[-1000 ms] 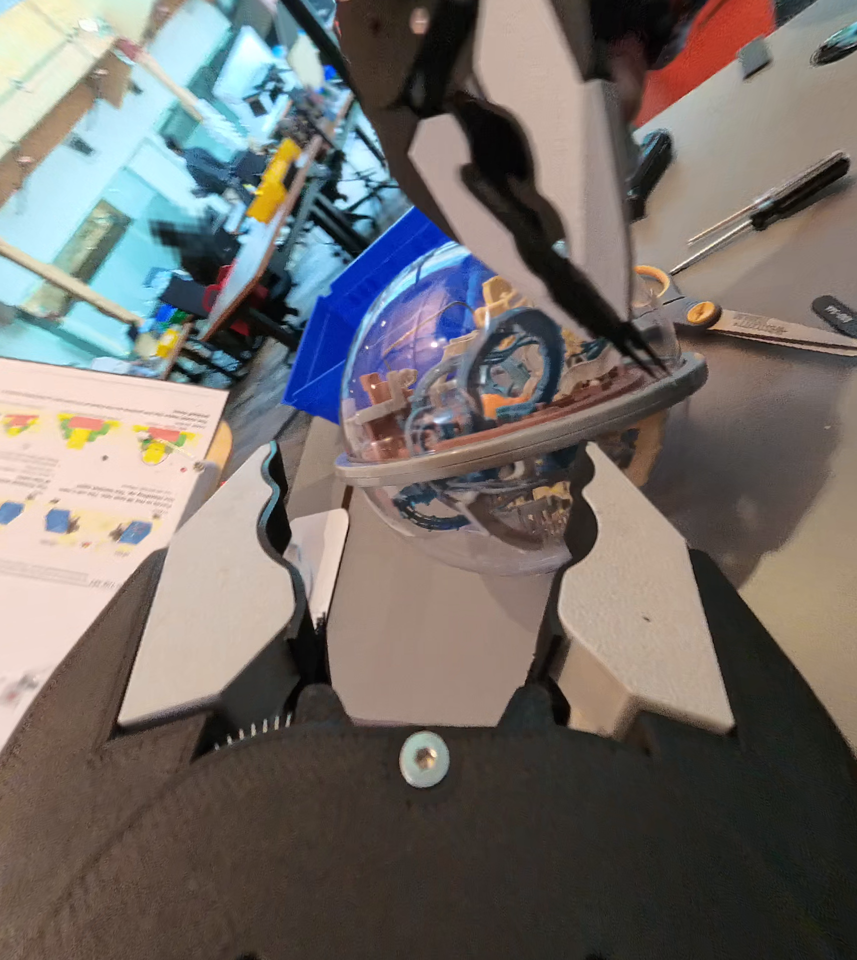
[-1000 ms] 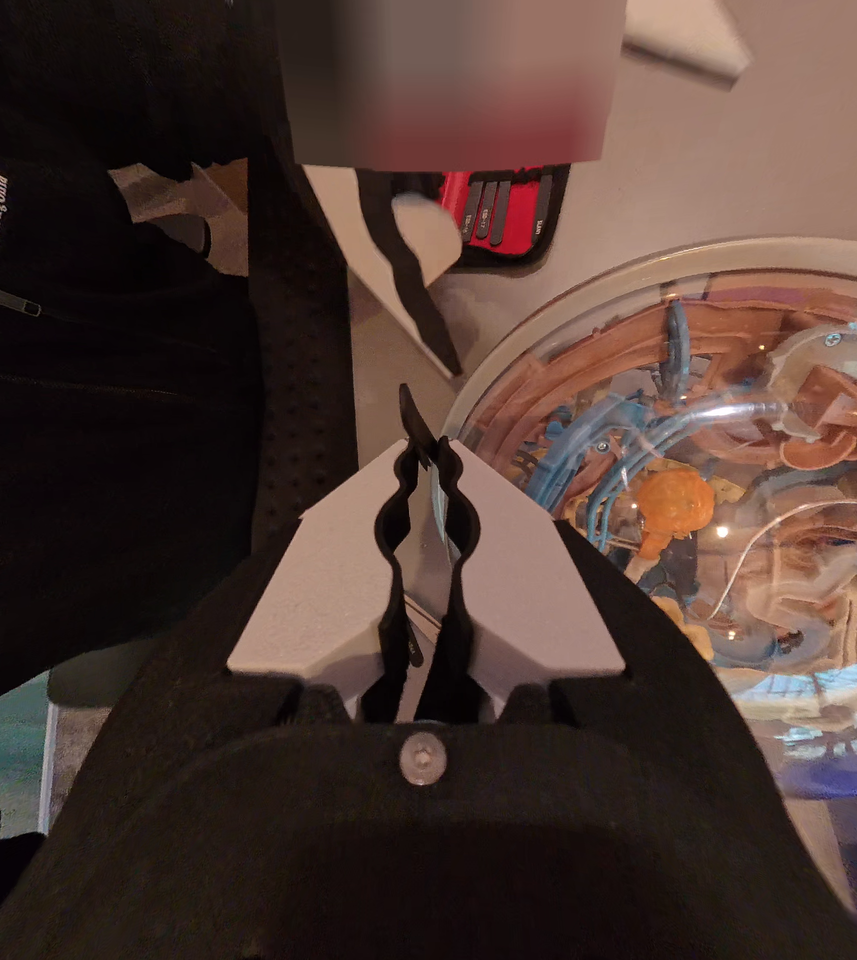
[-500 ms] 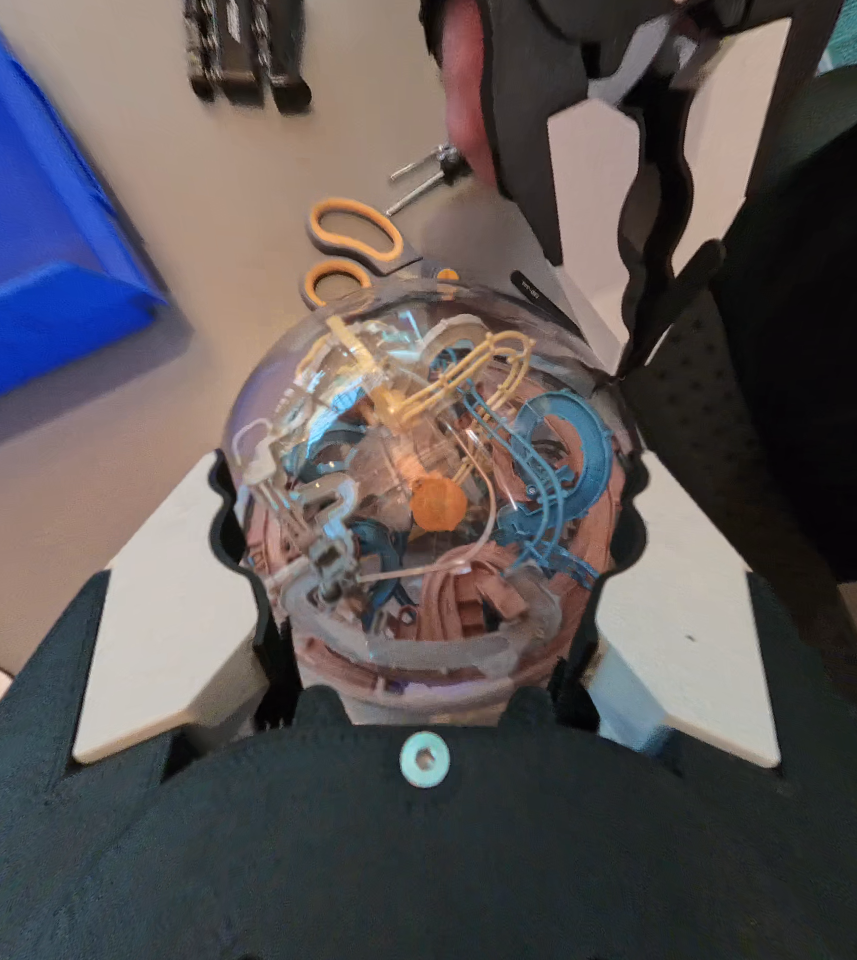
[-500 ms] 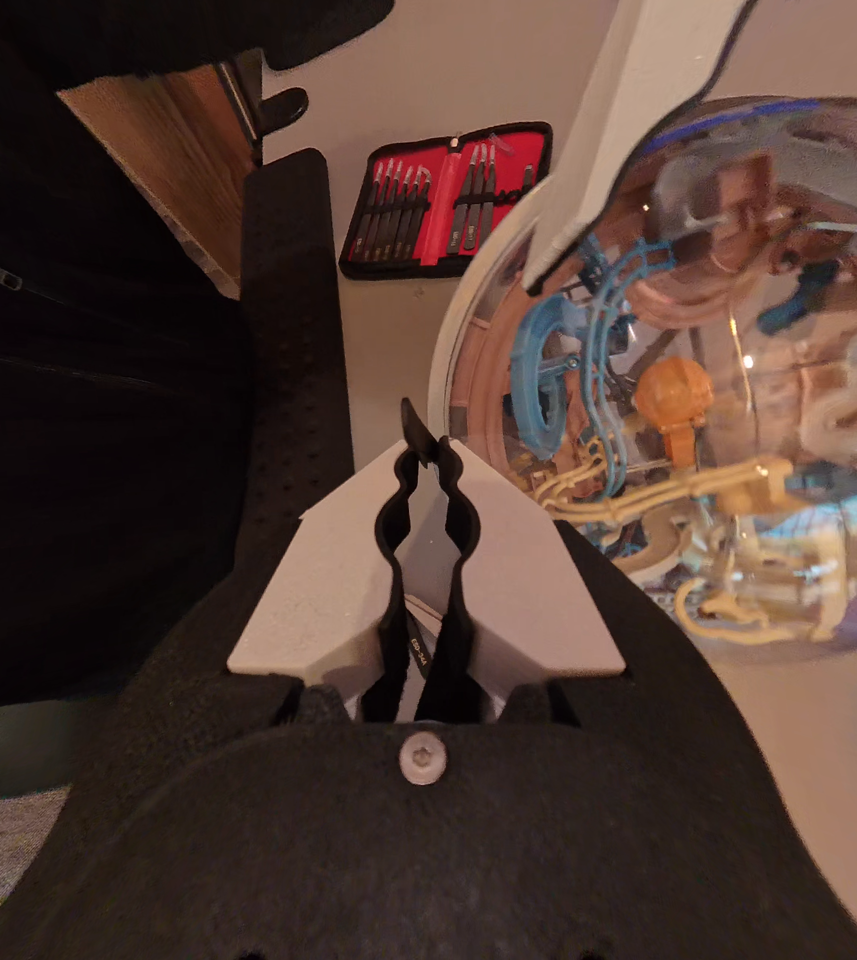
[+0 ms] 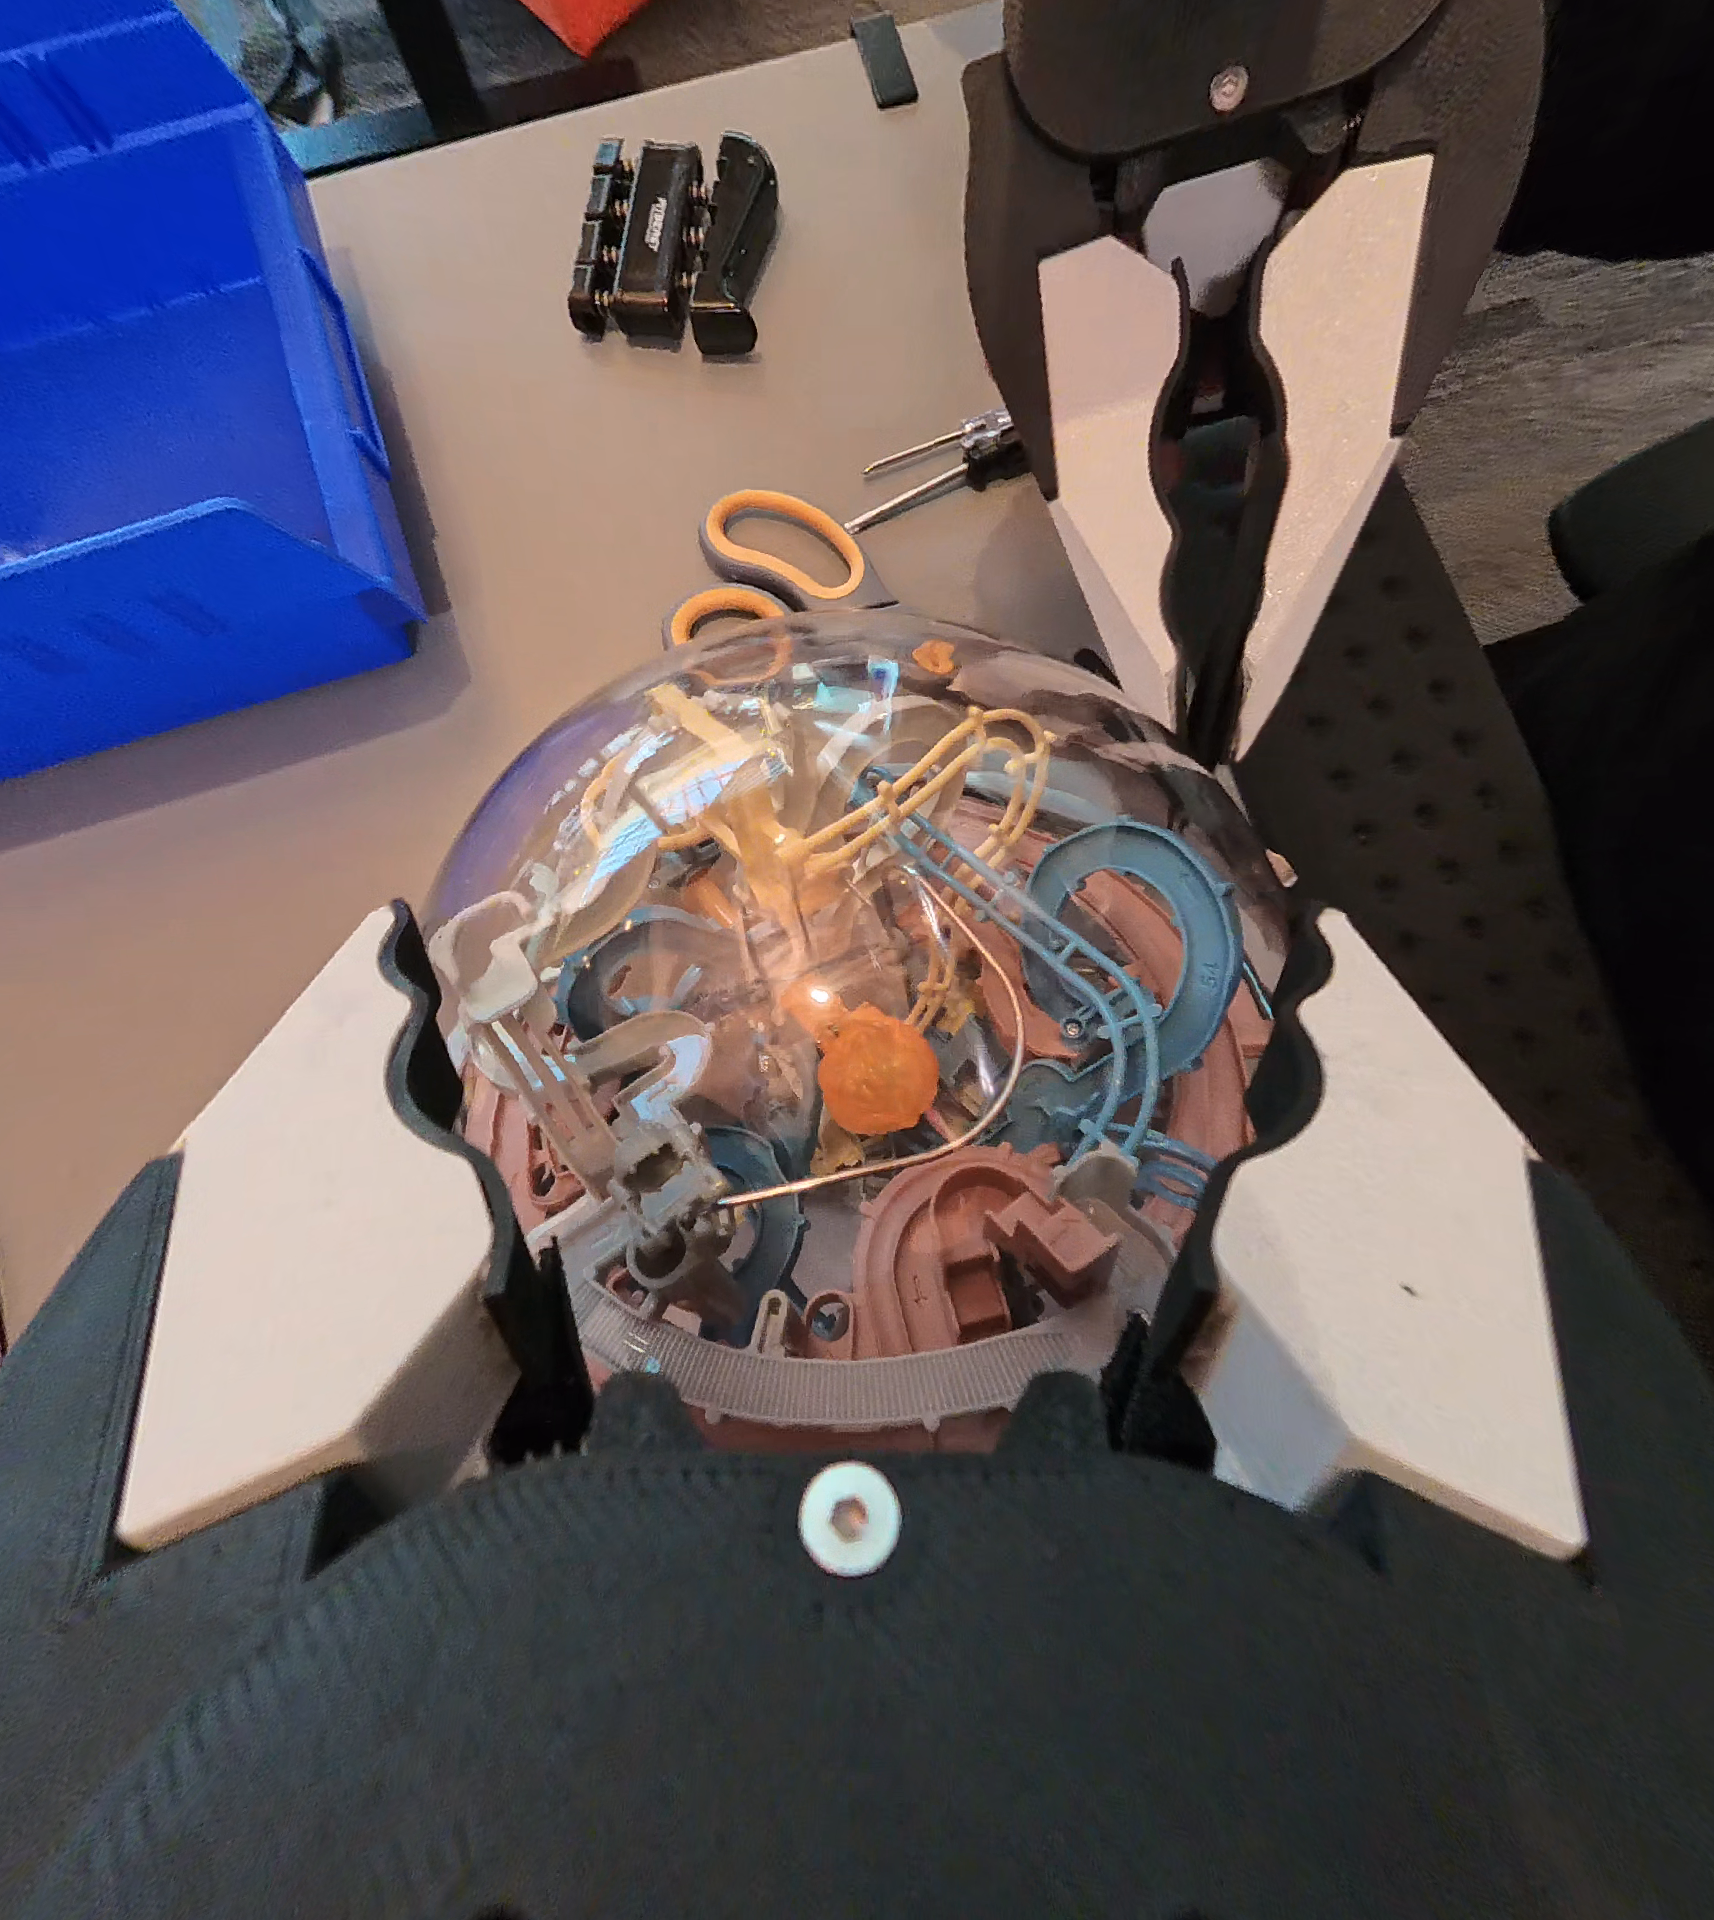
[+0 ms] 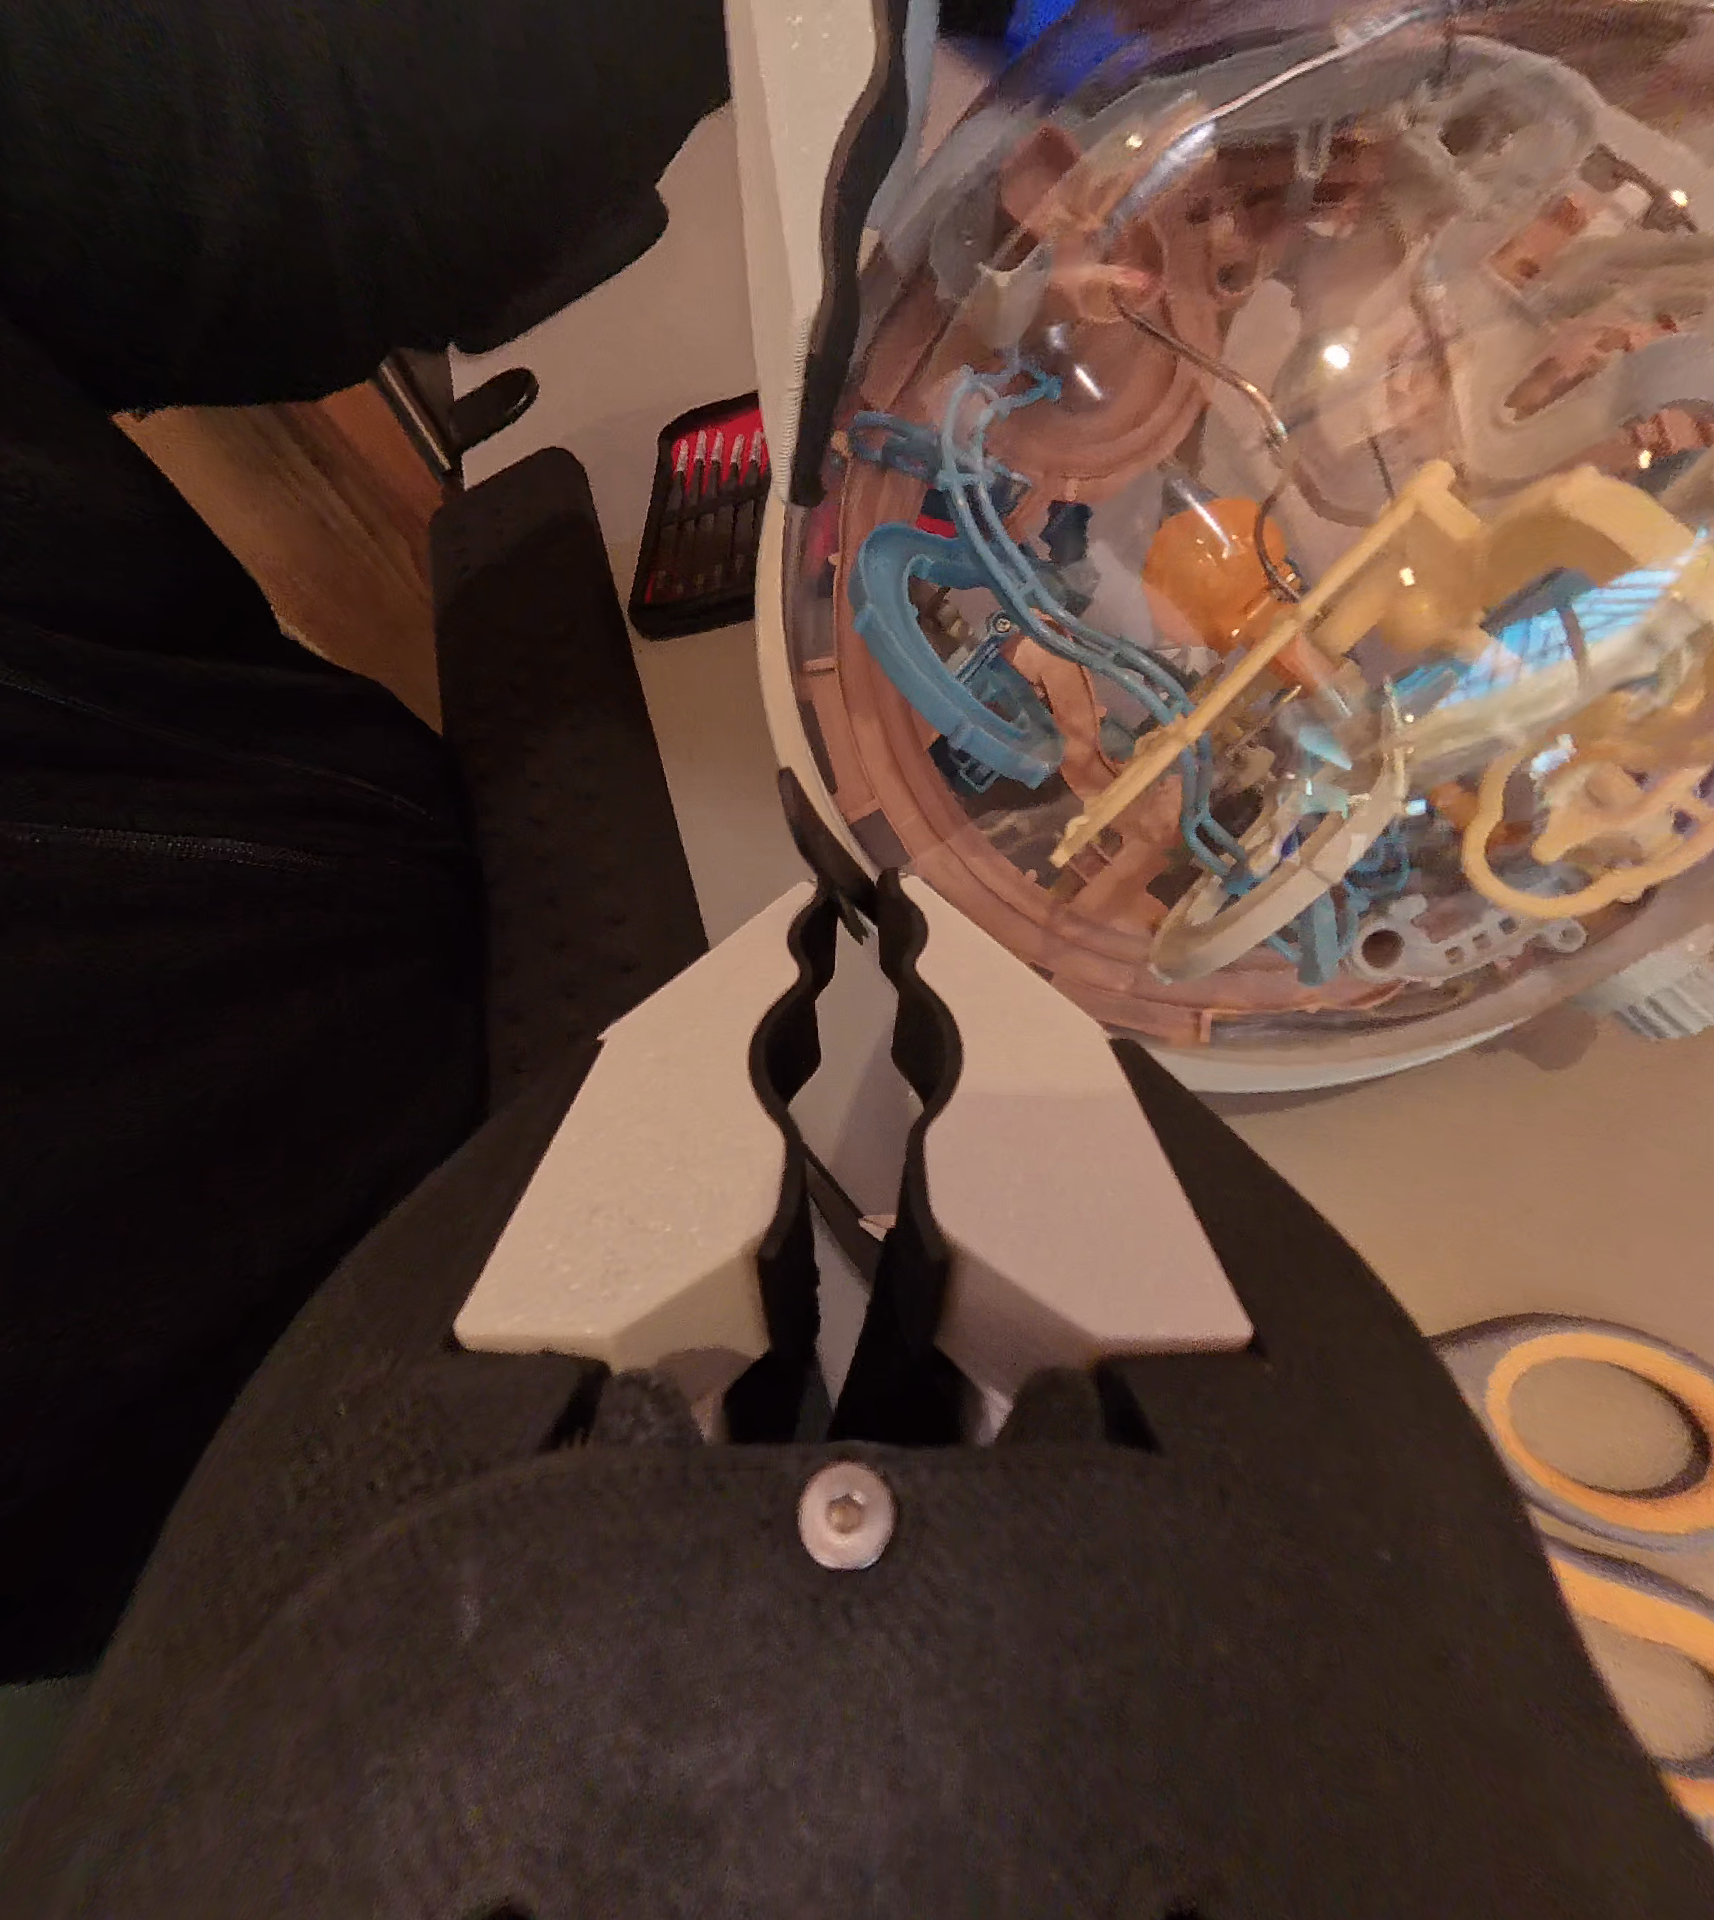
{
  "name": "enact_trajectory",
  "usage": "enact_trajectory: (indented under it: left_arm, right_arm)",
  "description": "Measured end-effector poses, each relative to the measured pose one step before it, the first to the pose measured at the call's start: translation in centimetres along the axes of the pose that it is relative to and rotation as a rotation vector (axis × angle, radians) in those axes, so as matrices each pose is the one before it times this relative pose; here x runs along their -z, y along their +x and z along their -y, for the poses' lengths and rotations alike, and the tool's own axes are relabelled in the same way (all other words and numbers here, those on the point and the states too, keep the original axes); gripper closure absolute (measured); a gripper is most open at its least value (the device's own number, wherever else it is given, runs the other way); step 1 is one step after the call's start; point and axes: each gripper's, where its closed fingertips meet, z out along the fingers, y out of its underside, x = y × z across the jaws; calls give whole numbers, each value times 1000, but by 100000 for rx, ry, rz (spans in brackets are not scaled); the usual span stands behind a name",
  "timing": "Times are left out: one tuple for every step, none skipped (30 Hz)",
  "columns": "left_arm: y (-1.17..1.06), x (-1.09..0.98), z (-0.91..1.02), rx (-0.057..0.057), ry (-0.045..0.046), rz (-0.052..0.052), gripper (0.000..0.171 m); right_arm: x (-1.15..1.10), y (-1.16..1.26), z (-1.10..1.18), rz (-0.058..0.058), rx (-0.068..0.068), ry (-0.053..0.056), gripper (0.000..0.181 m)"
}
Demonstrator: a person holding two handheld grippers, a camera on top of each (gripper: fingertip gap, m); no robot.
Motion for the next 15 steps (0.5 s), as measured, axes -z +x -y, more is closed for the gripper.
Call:
enact_trajectory:
  left_arm:
    - [159,27,-22,-8,391,1715,20]
    - [156,16,-15,-199,416,1508,20]
    - [162,14,-1,-408,241,1434,20]
    - [160,-10,2,-319,-33,1413,20]
    - [116,4,5,-144,44,1146,20]
    - [75,12,5,67,242,945,20]
    - [77,2,-6,40,94,914,20]
    - [56,13,-17,161,-86,835,20]
    - [69,6,0,-286,62,456,20]
    - [83,-4,-6,-550,15,194,20]
    - [26,3,0,-34,-45,179,20]
    - [-6,-9,5,124,-53,44,20]
    - [4,-32,9,-169,-170,-140,19]
    - [5,-30,29,-152,-290,-182,20]
    - [5,-61,46,-239,-331,-286,20]
  right_arm:
    - [20,-12,-125,-1075,-970,1578,176]
    - [6,-21,-107,-1054,-872,1584,176]
    - [-8,-43,-140,-998,-872,1331,176]
    - [7,-36,-140,-930,-635,1159,176]
    - [10,-4,-105,-827,-803,1274,176]
    - [38,2,-88,-879,-805,1338,176]
    - [24,10,-53,-823,-692,1209,176]
    - [21,18,-49,-687,-634,1011,176]
    - [10,-6,-49,-515,-186,620,176]
    - [-23,-58,-57,-343,402,196,176]
    - [-27,-32,-28,-409,323,134,176]
    - [2,-1,-6,-437,152,114,176]
    - [-3,-39,-13,0,476,-96,176]
    - [-5,-71,-24,722,1038,-319,175]
    - [18,-52,-35,966,2374,-398,175]
